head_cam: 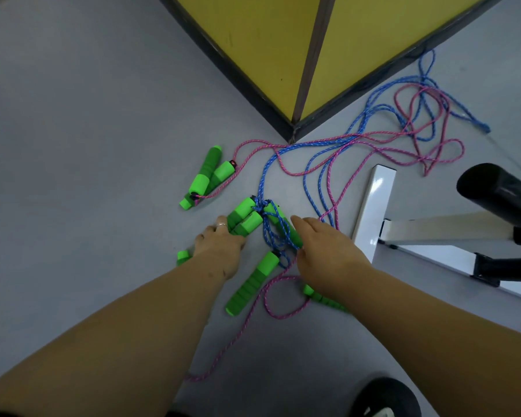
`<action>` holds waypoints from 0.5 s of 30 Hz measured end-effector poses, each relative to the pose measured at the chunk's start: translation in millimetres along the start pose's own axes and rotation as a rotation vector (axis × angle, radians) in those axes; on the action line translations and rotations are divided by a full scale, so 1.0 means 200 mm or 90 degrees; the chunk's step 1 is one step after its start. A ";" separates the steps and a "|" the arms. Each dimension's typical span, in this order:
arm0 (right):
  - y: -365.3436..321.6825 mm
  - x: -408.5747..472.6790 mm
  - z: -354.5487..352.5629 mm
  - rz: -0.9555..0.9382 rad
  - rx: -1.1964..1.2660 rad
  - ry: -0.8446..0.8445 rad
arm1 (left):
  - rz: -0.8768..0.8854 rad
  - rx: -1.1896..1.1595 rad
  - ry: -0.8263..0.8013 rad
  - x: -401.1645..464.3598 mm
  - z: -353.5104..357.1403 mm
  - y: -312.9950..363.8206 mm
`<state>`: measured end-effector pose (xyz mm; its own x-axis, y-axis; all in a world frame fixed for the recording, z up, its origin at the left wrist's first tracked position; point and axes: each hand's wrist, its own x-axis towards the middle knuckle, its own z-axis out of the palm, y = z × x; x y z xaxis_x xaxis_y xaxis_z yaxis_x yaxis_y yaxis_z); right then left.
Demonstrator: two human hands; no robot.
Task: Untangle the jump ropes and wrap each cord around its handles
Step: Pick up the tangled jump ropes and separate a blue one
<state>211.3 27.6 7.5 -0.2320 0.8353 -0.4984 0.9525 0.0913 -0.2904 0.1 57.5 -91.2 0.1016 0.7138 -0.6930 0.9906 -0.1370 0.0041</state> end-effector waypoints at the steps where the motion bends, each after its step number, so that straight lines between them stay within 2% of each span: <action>1: 0.01 0.00 -0.01 0.008 -0.003 0.000 | -0.001 -0.004 0.009 0.00 0.00 0.00; 7: 0.00 -0.03 -0.06 0.001 -0.012 0.008 | -0.018 0.046 0.068 0.00 0.01 -0.01; 9: -0.02 -0.04 -0.07 0.004 -0.011 0.012 | -0.038 0.054 0.053 -0.01 0.01 -0.01; 12: -0.06 -0.07 -0.07 -0.008 -0.006 0.021 | -0.074 0.009 0.000 0.00 0.05 -0.02; 15: -0.08 -0.09 -0.07 -0.018 0.003 0.024 | -0.079 -0.114 -0.033 0.00 0.15 -0.01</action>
<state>204.3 18.7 33.2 -0.2512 0.8523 -0.4587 0.9448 0.1128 -0.3077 -4.7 38.1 -113.0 -0.0221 0.6811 -0.7319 0.9962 0.0771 0.0416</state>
